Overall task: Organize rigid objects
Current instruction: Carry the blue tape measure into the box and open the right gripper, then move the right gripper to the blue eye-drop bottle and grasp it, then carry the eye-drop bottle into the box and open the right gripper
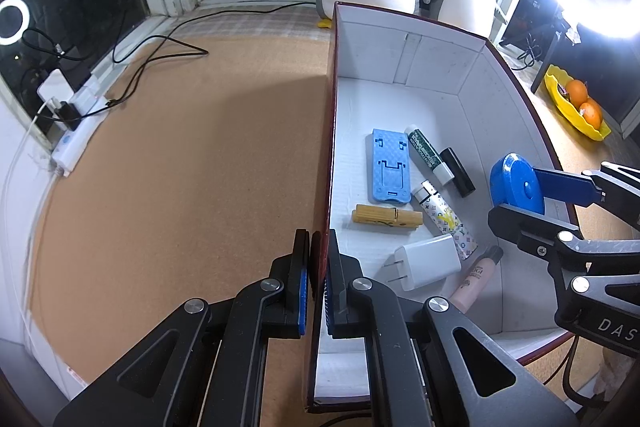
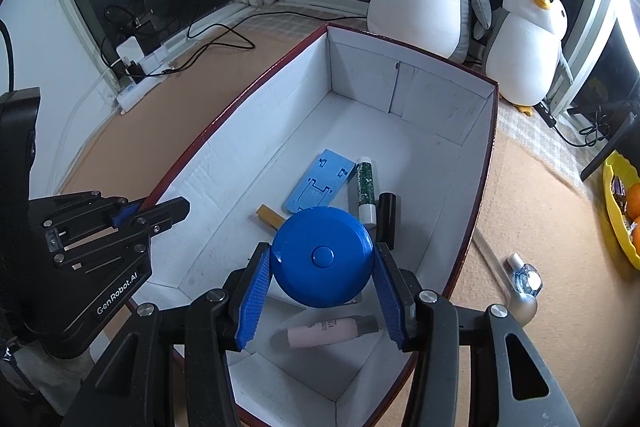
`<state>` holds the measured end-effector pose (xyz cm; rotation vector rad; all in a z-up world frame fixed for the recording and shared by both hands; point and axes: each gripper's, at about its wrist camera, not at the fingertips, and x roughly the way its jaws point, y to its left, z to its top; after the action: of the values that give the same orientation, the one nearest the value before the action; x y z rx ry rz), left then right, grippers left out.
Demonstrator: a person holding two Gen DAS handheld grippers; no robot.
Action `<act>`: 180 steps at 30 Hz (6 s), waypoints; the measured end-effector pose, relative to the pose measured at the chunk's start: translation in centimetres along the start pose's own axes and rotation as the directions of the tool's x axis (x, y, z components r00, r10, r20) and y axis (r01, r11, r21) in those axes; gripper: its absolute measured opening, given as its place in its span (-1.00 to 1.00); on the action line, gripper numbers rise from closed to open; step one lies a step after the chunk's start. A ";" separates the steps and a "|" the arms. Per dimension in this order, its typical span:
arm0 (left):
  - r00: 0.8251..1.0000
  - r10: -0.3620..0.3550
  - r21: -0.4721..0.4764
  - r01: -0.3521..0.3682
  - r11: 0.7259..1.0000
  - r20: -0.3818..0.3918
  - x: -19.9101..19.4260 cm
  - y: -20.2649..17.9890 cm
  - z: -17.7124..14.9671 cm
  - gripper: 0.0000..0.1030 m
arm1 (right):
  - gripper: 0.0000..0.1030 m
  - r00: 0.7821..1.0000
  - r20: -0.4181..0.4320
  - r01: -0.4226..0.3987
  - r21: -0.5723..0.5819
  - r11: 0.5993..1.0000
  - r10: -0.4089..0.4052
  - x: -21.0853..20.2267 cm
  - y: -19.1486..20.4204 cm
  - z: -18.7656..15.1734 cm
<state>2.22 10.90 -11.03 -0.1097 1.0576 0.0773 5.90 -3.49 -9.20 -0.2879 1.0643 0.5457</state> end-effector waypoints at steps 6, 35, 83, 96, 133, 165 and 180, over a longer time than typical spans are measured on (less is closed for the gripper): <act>1.000 0.003 0.004 -0.003 1.000 -0.002 0.0 0.1 0.0 -0.90 | -0.10 1.000 0.003 -0.003 0.002 1.000 0.003 0.1 0.0 -0.2; 1.000 0.018 0.006 -0.018 1.000 -0.011 0.1 0.3 -0.3 -0.90 | 0.07 0.996 0.084 -0.043 0.010 0.999 0.042 -2.7 -1.5 -0.1; 0.990 0.121 -0.008 -0.122 0.993 -0.078 0.9 -1.2 0.6 -0.90 | -0.15 0.982 -0.161 0.107 0.042 0.993 -0.099 6.0 -21.6 -3.5; 0.988 0.125 -0.007 -0.126 0.992 -0.087 1.1 -1.3 0.6 -0.90 | -0.38 0.978 -0.176 0.120 0.029 0.992 -0.113 6.7 -21.8 -3.8; 0.998 0.032 -0.046 -0.035 0.998 -0.063 0.6 -0.3 -0.3 -0.86 | -0.39 0.992 0.110 0.053 0.043 0.998 -0.058 -5.1 -12.2 -0.5; 0.999 -0.025 -0.037 0.023 0.999 -0.046 0.5 0.4 -1.2 -0.86 | -0.39 0.996 0.069 -0.050 -0.037 0.998 0.052 -3.1 -0.7 -0.4; 0.998 -0.022 -0.036 0.020 0.999 -0.054 0.8 0.2 -1.4 -0.86 | -0.38 0.997 0.049 -0.057 -0.038 0.998 0.059 -1.9 -0.2 -0.5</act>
<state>1.36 10.97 -12.37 -0.1558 1.1098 0.0744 4.93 -4.39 -7.80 -0.2750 1.0168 0.6217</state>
